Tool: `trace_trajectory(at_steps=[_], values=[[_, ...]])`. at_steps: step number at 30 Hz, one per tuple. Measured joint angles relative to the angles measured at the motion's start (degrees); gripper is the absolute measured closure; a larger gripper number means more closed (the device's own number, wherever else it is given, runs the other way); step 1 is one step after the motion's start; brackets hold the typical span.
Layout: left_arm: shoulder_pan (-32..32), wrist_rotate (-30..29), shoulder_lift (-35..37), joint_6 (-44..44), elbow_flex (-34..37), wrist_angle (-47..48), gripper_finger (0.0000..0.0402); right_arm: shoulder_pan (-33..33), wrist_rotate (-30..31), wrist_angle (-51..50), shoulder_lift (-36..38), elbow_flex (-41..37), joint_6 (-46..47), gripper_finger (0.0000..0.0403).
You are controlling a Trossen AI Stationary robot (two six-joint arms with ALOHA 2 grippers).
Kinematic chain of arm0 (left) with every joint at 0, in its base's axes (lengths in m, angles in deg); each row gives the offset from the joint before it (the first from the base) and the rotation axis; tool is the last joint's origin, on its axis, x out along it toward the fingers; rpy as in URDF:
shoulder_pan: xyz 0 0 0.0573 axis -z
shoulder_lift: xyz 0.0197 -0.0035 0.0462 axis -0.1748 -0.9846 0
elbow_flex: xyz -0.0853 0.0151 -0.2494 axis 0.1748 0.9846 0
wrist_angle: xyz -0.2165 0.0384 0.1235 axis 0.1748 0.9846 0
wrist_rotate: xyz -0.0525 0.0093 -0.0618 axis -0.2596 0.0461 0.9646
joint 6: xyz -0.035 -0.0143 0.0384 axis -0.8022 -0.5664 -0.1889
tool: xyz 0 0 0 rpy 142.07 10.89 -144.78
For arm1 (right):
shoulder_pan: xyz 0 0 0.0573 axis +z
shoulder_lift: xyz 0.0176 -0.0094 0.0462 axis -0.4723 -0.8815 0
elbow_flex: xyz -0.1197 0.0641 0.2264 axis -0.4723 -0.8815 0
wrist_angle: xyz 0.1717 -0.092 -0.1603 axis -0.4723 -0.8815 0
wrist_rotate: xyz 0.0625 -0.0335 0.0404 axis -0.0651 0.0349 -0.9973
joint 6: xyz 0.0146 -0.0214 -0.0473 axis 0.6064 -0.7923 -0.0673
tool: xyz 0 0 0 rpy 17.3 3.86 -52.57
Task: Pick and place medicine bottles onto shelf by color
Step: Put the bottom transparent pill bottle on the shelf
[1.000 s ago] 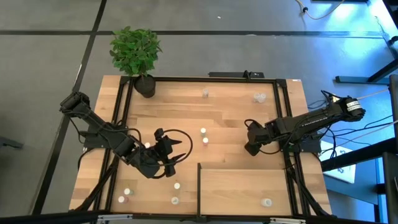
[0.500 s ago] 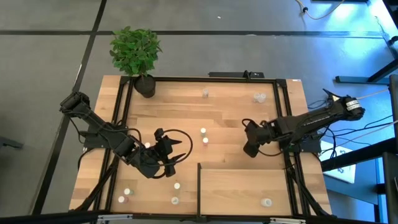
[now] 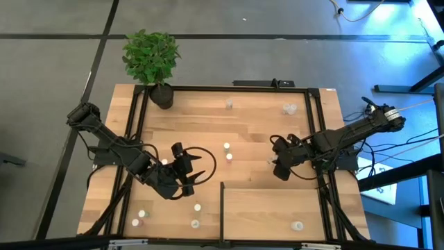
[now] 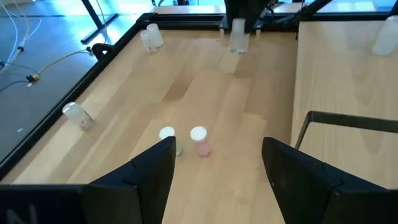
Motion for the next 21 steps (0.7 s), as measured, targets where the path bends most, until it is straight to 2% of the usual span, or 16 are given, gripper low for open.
trace_trajectory(at_steps=[5, 14, 21], values=[[0.2, 0.1, 0.0, 0.0, 0.0, -0.1, 0.0169, 1.7, 2.8, 0.0, 0.0, 2.4, -0.3, 0.0251], [2.0, 1.5, 0.0, 0.0, 0.0, -0.2, 0.0169, 4.3, 2.9, 0.0, -0.2, 6.0, 0.1, 0.0251], [2.5, 2.2, 0.0, 0.1, 0.0, -0.2, 0.0169, 4.4, 1.5, -0.3, -4.0, 8.8, -1.7, 0.0251]])
